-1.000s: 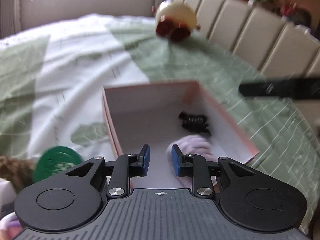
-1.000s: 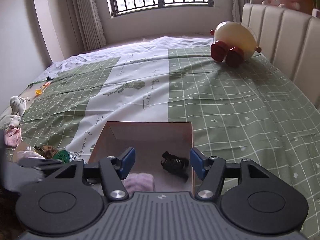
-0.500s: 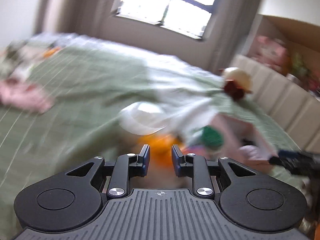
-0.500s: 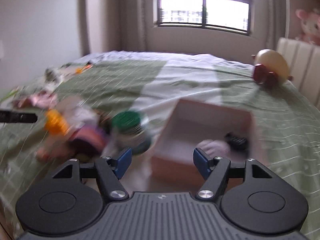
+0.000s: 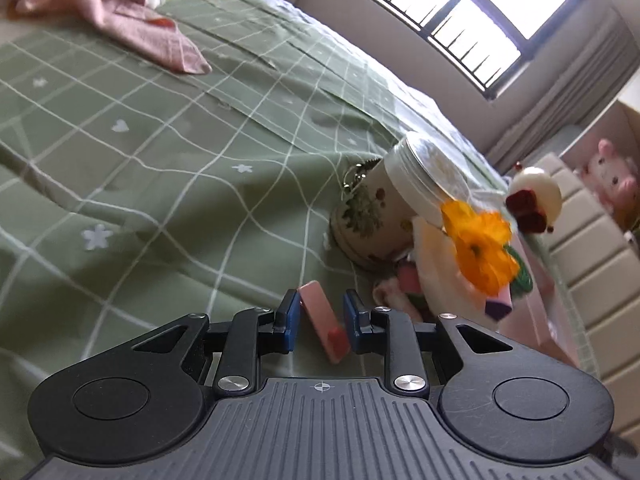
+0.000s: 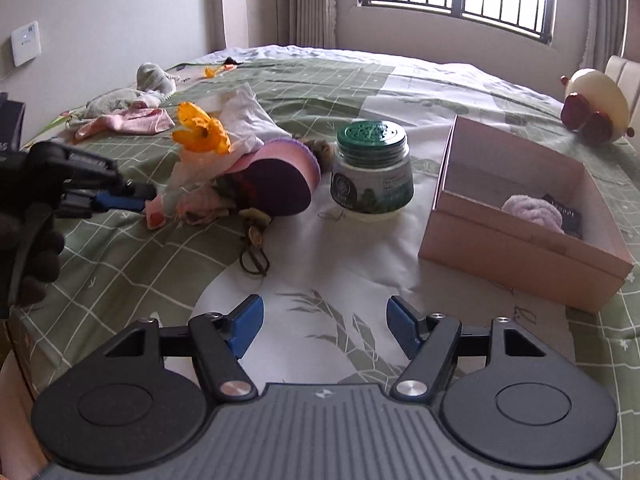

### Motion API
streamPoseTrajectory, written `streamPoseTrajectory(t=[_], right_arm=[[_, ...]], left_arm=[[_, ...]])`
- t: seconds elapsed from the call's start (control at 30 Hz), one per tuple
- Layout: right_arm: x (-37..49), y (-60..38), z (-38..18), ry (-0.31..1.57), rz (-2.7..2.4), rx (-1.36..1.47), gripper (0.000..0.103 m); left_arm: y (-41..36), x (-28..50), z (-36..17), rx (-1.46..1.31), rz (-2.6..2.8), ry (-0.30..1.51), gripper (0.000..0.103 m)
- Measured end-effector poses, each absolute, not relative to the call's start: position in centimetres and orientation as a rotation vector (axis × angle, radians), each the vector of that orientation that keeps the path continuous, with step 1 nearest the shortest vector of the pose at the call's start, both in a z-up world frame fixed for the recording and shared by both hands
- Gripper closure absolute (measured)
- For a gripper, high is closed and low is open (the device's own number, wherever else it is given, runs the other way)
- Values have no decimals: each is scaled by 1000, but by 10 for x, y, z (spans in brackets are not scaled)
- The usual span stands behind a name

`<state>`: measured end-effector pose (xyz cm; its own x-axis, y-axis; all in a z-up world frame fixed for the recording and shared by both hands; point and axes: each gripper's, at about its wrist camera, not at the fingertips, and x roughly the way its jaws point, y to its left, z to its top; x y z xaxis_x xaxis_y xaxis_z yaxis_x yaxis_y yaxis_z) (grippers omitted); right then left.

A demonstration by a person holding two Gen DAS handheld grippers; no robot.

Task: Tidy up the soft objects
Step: 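Grasp the pink hair clip with the left tool, then grasp the yellow star hair tie with the right tool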

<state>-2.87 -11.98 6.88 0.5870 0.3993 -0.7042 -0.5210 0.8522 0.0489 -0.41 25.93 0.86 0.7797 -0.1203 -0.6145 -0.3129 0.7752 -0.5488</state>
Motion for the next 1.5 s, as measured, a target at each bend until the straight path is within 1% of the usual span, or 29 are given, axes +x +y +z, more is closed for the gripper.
streamPoseTrajectory(t=[0.1,0.2,0.37,0.47,0.7,0.83,1.03,1.07,1.1,1.17,1.27,1.33,1.5], right_arm=[[-29,-120,66,785,535,-171,34],[-31,-120,62,784,533,-181,34],[-30,-118,53,802,525,-185,34],[-32,-117,49,813,535,-180,34],[-38,-115,42,820,542,-190,34],[-40,-117,40,821,542,-186,34],[-41,-115,42,793,535,-190,33],[-42,-113,44,777,540,-199,33],[-43,-110,47,755,550,-212,33],[-39,-102,56,728,587,-216,33],[-16,-84,65,737,646,-172,33],[4,-69,64,756,668,-151,37],[47,-34,46,867,673,-152,62]], left_arm=[[245,2,8,-623,65,721,76],[221,2,10,-460,-26,755,76],[191,-13,14,-209,-66,754,76],[193,-17,17,-234,-18,730,76],[213,4,17,-461,56,713,76],[199,23,12,-393,87,756,76],[180,23,9,-239,39,725,76],[180,21,8,-226,36,717,78],[181,18,8,-222,36,711,82],[184,10,8,-241,35,701,84],[186,-8,12,-229,31,687,85],[186,-22,14,-217,25,686,85],[189,-48,22,-241,-10,667,85]])
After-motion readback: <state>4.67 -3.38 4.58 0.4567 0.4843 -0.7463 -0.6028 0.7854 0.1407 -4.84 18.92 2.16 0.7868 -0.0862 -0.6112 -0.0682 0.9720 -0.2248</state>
